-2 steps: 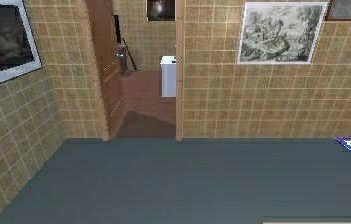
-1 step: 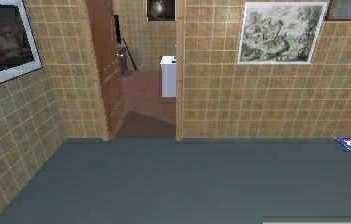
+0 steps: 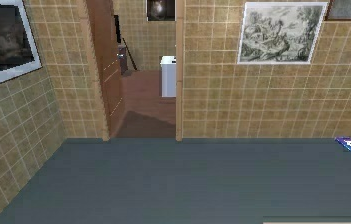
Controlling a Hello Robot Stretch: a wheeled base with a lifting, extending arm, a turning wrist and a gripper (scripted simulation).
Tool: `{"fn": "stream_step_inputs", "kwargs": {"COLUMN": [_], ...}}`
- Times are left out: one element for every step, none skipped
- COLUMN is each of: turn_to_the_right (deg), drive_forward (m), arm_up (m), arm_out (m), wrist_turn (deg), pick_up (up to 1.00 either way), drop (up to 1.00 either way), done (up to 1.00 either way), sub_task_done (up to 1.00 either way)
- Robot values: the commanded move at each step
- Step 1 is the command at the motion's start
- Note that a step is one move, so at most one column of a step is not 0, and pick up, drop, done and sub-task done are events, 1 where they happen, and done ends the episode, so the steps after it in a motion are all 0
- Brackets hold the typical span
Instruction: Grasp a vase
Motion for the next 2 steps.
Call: {"fn": "stream_step_inputs", "kwargs": {"turn_to_the_right": [0.0,0.0], "drive_forward": [0.00,0.00], "arm_up": [0.00,0.00], "arm_out": [0.00,0.00], "wrist_turn": [45.0,45.0], "pick_up": [0.00,0.00], "drop": [0.00,0.00], "done": [0.00,0.00], "sub_task_done": [0.00,0.00]}}
